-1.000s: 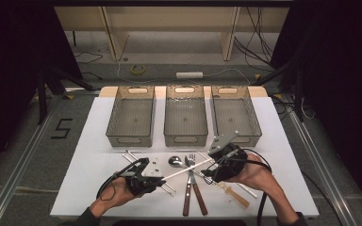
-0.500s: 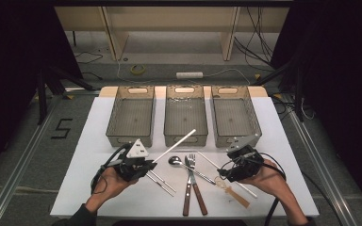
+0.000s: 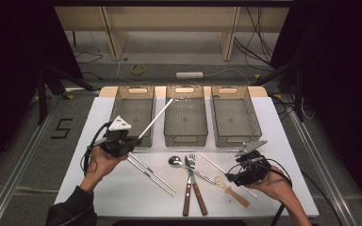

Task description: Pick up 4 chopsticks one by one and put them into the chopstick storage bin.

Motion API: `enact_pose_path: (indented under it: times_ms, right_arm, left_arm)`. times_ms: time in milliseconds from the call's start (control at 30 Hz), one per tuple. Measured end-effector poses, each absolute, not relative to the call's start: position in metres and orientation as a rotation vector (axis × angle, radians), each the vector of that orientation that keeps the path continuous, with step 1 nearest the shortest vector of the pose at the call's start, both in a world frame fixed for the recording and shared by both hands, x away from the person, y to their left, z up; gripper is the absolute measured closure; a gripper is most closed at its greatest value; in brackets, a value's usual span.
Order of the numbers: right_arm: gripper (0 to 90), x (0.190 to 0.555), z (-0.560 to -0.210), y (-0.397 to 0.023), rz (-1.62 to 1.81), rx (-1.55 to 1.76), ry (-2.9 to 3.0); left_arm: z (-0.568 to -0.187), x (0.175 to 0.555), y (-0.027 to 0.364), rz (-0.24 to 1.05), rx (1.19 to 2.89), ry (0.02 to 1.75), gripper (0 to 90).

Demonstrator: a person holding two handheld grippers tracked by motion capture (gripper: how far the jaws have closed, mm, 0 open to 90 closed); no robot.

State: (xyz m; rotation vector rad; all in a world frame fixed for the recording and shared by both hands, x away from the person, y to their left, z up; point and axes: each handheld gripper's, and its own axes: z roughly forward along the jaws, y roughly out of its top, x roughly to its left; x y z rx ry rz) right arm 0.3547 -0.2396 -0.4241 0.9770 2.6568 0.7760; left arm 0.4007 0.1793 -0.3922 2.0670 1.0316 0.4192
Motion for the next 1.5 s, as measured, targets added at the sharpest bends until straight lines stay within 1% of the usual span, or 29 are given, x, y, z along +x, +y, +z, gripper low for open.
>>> enact_pose_path:
  times_ms: [300, 633, 900, 1500]
  right_arm:
    - [29.5, 0.354, -0.428, -0.242, 0.768, 0.984, 2.661]
    - [29.5, 0.352, -0.43, -0.243, 0.775, 0.987, 2.667]
    - [29.4, 0.352, -0.431, -0.244, 0.78, 0.987, 2.676]
    - [29.3, 0.353, -0.434, -0.243, 0.779, 0.985, 2.69]
  left_arm:
    - [-0.392, 0.432, 0.194, 0.437, 2.019, 1.135, 84.9]
    - [-0.392, 0.463, 0.207, 0.469, 2.002, 1.213, 84.9]
    - [-0.399, 0.484, 0.214, 0.472, 1.991, 1.266, 84.8]
    - [-0.411, 0.507, 0.227, 0.469, 1.987, 1.36, 84.7]
